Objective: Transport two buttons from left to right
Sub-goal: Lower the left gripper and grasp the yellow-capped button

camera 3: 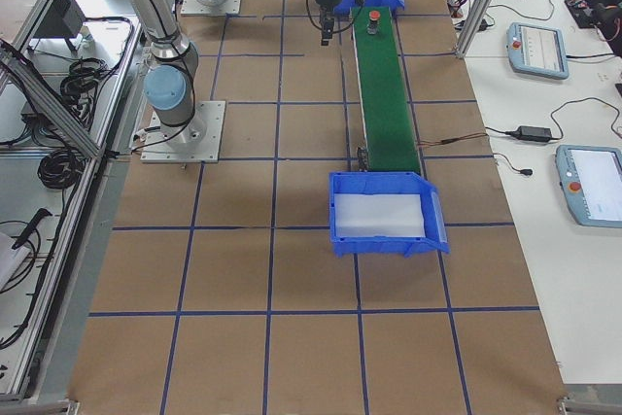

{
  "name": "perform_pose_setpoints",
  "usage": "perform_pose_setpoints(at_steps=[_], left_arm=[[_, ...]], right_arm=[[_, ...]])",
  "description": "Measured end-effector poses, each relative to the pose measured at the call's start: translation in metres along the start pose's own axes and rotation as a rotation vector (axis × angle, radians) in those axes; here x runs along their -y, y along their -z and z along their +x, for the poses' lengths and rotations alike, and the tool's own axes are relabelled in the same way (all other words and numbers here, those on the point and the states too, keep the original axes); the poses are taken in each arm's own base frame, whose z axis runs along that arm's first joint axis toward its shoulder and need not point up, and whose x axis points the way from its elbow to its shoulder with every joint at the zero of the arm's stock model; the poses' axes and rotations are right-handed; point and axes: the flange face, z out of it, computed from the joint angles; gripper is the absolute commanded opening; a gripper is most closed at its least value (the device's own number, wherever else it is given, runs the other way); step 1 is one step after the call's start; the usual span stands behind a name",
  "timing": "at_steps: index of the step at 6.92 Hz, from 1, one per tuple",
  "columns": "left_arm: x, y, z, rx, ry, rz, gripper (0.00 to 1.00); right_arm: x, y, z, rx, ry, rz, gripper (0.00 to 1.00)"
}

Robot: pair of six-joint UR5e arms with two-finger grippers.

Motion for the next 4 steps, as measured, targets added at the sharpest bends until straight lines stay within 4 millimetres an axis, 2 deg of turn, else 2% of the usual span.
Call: perform_pose_setpoints(at_steps=[4], left_arm=[[0.0033, 0.0011, -0.0090, -0.001, -0.013, 0.007, 0.82]], right_arm=[[0.0008, -0.0012, -0.0001, 0.000, -0.001, -0.002, 1.00]])
